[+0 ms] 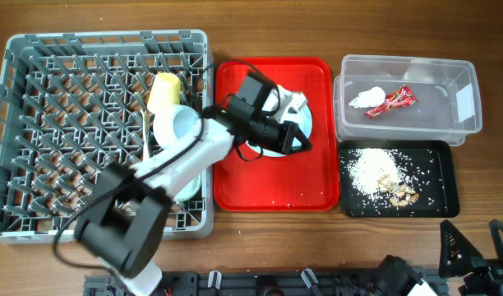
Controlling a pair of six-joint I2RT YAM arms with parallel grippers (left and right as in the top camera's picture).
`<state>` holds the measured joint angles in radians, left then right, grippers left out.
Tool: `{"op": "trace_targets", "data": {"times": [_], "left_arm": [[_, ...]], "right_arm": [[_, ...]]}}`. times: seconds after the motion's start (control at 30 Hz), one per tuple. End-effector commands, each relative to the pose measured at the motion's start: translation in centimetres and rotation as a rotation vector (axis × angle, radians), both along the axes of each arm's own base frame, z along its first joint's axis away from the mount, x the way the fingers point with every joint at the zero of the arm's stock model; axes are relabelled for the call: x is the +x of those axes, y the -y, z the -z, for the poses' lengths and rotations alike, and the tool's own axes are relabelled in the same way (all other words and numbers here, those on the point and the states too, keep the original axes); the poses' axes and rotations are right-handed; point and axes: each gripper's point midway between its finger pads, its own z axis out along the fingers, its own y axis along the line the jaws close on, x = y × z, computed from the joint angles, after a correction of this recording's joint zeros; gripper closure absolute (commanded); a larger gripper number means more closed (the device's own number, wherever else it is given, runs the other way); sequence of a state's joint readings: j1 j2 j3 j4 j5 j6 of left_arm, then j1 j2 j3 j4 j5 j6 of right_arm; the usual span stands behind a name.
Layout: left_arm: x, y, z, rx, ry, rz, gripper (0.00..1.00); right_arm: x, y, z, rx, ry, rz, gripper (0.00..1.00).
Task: Sort waste into correct bins and load items into the dishwasher rack
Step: 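Reach the left gripper to the light blue plate and grasp its edge, then lift the plate and stand it upright in the dish rack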
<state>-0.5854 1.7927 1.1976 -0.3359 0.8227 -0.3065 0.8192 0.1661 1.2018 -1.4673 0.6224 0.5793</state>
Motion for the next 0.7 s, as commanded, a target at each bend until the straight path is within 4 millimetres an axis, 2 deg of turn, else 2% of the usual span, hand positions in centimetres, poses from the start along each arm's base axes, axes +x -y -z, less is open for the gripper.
{"op": "trace_targets", "data": {"times": [0.0, 0.07, 0.13, 0.17, 0.23, 0.37, 0.43, 0.5, 0.63, 0.67], "left_arm": [[5.6, -4.5, -2.0, 0.124, 0.19, -0.252, 0.66], [8.8, -7.7, -1.3, 0.259, 0.281, -0.411, 0.47], [11.1, -11.0, -0.5, 0.398, 0.349, -0.551, 0.35], [11.8, -12.2, -0.1, 0.449, 0.366, -0.594, 0.34], [12.3, -13.2, 0.6, 0.497, 0.377, -0.627, 0.3], [12.5, -13.6, 2.8, 0.55, 0.351, -0.626, 0.3], [12.6, -14.4, 4.8, 0.62, 0.335, -0.638, 0.29], [12.7, -14.4, 6.0, 0.634, 0.321, -0.63, 0.3], [12.3, -14.2, 9.0, 0.672, 0.274, -0.598, 0.36], [12.1, -14.1, 9.7, 0.677, 0.261, -0.587, 0.41]], "right_arm": [[-0.1, 0.4, -0.1, 0.012, 0.011, 0.014, 0.0], [-0.1, 0.4, -0.1, 0.012, 0.011, 0.014, 0.0], [-0.1, 0.4, -0.1, 0.012, 0.011, 0.014, 0.0], [-0.1, 0.4, -0.1, 0.012, 0.011, 0.014, 0.0], [-0.1, 0.4, -0.1, 0.012, 0.011, 0.014, 0.0], [-0.1, 0.4, -0.1, 0.012, 0.011, 0.014, 0.0], [-0.1, 0.4, -0.1, 0.012, 0.011, 0.014, 0.0], [-0.1, 0.4, -0.1, 0.012, 0.011, 0.014, 0.0], [-0.1, 0.4, -0.1, 0.012, 0.011, 0.014, 0.0], [-0.1, 0.4, -0.1, 0.011, 0.011, 0.014, 0.0]]}}
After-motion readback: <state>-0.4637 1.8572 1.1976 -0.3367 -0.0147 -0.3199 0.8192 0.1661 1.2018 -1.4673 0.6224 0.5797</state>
